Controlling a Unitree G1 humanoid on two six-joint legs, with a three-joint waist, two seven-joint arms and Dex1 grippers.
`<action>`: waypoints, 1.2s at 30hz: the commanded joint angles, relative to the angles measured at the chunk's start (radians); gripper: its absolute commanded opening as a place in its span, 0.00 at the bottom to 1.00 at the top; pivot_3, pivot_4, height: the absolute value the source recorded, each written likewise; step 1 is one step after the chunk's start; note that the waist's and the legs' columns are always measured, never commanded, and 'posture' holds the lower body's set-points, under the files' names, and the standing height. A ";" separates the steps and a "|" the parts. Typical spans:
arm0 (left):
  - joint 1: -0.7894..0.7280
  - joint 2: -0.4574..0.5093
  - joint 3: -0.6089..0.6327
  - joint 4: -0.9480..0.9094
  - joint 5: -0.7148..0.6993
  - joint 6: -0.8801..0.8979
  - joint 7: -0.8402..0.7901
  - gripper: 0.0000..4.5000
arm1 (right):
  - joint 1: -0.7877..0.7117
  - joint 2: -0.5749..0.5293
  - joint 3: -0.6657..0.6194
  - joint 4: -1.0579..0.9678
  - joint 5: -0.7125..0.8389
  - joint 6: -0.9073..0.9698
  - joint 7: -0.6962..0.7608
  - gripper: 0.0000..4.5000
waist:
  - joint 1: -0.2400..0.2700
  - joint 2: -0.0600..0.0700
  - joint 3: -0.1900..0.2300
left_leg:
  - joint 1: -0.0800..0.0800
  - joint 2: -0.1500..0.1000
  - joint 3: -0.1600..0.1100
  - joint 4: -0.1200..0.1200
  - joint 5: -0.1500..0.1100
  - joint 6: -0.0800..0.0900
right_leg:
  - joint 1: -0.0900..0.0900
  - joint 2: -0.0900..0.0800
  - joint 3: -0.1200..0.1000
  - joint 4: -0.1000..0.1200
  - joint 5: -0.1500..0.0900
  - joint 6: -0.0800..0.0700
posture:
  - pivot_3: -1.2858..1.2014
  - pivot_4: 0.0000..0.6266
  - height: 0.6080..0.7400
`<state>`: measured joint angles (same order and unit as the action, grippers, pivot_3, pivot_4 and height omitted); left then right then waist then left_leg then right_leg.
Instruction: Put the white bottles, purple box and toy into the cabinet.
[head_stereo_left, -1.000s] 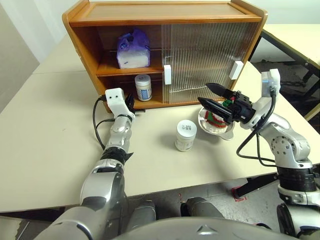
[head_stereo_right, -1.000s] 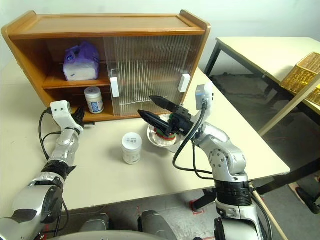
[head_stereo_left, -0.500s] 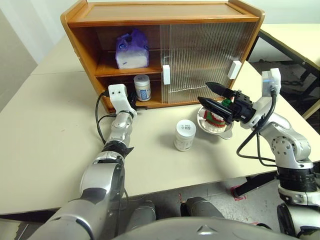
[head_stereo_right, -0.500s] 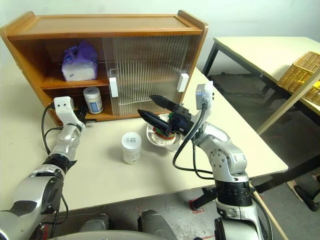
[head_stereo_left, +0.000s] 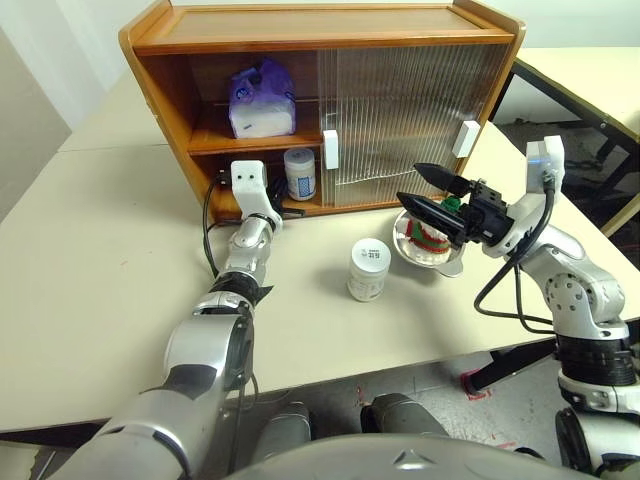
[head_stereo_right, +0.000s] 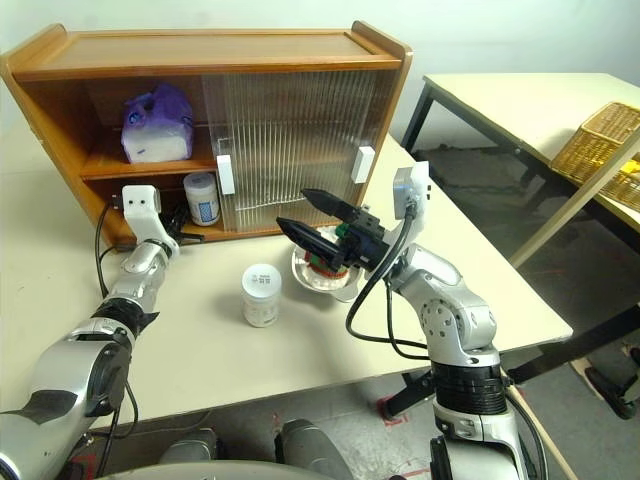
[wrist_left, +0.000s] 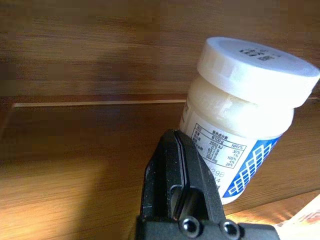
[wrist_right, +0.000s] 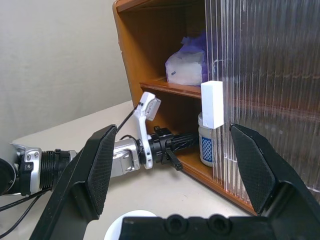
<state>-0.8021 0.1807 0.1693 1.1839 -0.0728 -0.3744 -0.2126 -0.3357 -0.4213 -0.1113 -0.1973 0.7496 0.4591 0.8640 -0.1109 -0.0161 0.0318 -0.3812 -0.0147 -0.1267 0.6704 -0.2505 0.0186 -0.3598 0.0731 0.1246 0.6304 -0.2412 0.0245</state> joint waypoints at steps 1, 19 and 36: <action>-0.029 -0.012 -0.012 0.031 0.016 0.004 -0.008 0.01 | 0.007 -0.013 -0.023 -0.016 0.011 0.008 -0.005 1.00 | -0.003 0.000 0.000 | 0.000 0.000 0.000 0.000 0.000 0.000 | 0.000 0.000 0.000 0.000 0.000 0.000 | 0.43 0.01 1.00; 0.053 0.008 0.025 -0.108 -0.048 -0.042 -0.074 0.36 | 0.004 -0.007 -0.016 -0.008 0.012 0.009 -0.004 1.00 | -0.026 0.000 0.000 | -0.001 -0.008 -0.001 0.001 0.000 0.001 | 0.000 -0.001 0.000 0.000 0.000 0.001 | 0.44 0.03 1.00; 0.568 0.163 -0.094 -0.921 -0.277 0.324 -0.545 0.99 | -0.029 0.015 0.005 0.046 -0.004 -0.002 0.033 1.00 | 0.006 0.001 -0.001 | -0.001 -0.002 -0.002 0.001 0.000 0.000 | -0.001 -0.002 -0.001 0.001 -0.006 -0.011 | 0.47 0.04 1.00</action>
<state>-0.2554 0.3327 0.1107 0.3169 -0.3131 -0.0965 -0.6720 -0.3558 -0.4040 -0.1072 -0.1598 0.7494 0.4600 0.8912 -0.1047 -0.0151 0.0309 -0.3823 -0.0167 -0.1290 0.6710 -0.2511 0.0187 -0.3620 0.0706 0.1243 0.6321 -0.2474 0.0127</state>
